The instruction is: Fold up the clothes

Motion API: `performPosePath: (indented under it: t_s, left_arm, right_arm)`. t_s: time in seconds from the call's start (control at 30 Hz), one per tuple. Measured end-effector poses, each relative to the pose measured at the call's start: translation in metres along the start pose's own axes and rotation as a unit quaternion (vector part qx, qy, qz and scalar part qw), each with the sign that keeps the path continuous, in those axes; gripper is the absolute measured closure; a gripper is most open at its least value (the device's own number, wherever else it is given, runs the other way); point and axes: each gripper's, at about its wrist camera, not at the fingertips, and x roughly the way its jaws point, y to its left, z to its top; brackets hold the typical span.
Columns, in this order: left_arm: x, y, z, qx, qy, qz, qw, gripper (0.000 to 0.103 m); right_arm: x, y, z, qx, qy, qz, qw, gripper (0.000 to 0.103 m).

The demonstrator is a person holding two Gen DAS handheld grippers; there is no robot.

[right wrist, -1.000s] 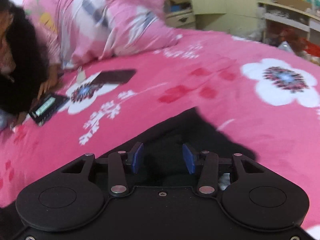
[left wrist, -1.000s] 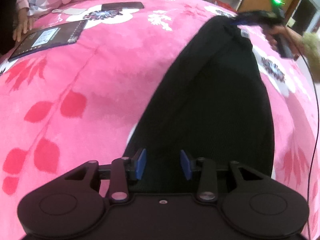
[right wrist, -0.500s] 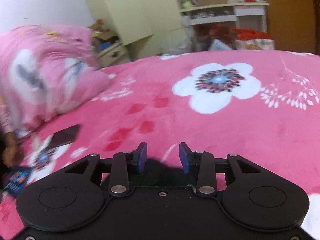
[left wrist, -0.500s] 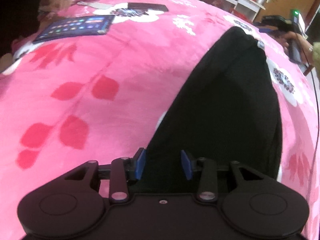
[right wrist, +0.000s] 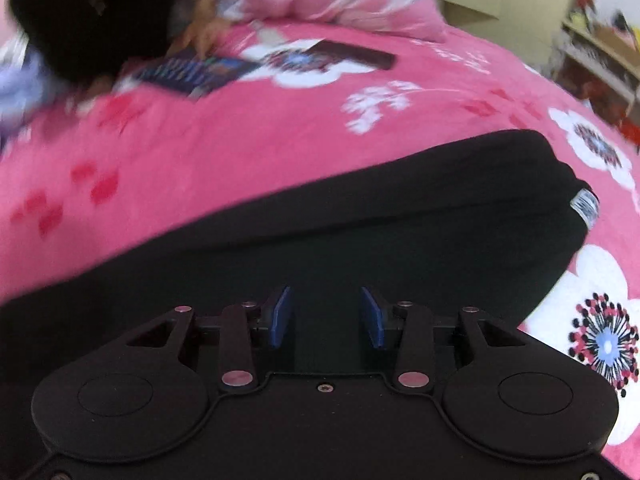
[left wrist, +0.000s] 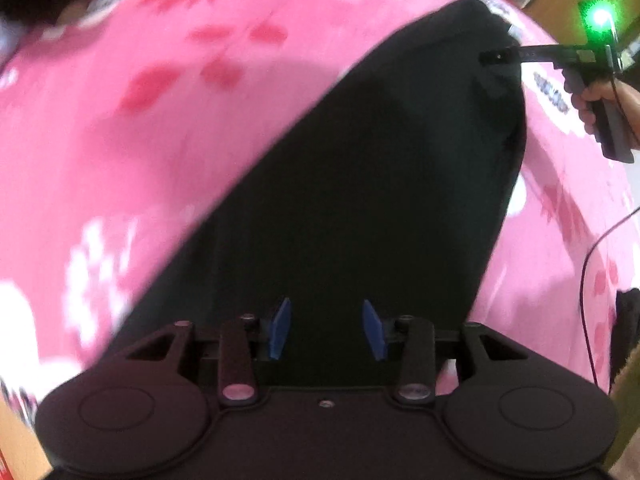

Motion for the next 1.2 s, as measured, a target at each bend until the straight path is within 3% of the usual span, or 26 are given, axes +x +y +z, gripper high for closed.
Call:
performPosePath:
  t_s: [0.1, 0.27, 0.47, 0.63, 0.73, 0.87, 1.0, 1.13, 1.2]
  left_arm:
    - [0.003, 0.003, -0.032, 0.007, 0.019, 0.012, 0.9997, 0.065]
    - [-0.009, 0.009, -0.059, 0.032, 0.014, 0.019, 0.9992, 0.063]
    - [-0.029, 0.035, -0.089, 0.006, 0.030, 0.031, 0.9990, 0.063]
    - [-0.048, 0.044, -0.097, -0.020, 0.032, 0.050, 0.9980, 0.063]
    - [-0.059, 0.036, -0.091, -0.012, 0.009, 0.044, 0.9989, 0.062]
    - [-0.056, 0.013, -0.078, 0.037, -0.008, 0.016, 0.9992, 0.060]
    - [-0.035, 0.001, -0.080, 0.080, -0.013, 0.015, 0.9966, 0.060]
    - [-0.018, 0.007, -0.086, 0.071, -0.004, 0.027, 0.9971, 0.064]
    - [-0.020, 0.010, -0.087, 0.068, -0.009, 0.027, 0.9973, 0.067]
  right_arm:
    - [0.001, 0.027, -0.009, -0.045, 0.020, -0.011, 0.999, 0.065]
    - [-0.010, 0.043, -0.038, -0.077, 0.064, -0.053, 0.994, 0.064]
    - [-0.063, 0.008, -0.065, 0.079, 0.096, -0.092, 0.988, 0.062]
    - [-0.092, 0.003, -0.074, 0.183, 0.094, -0.072, 0.976, 0.058]
    - [-0.086, 0.005, -0.064, 0.224, 0.075, -0.045, 0.971, 0.056]
    - [-0.064, 0.009, -0.043, 0.280, 0.060, -0.012, 0.958, 0.056]
    - [-0.047, 0.014, -0.046, 0.307, 0.093, -0.009, 0.947, 0.056]
    - [-0.028, 0.012, -0.063, 0.333, 0.141, -0.014, 0.932, 0.056]
    - [-0.026, 0.012, -0.064, 0.342, 0.137, -0.010, 0.930, 0.056]
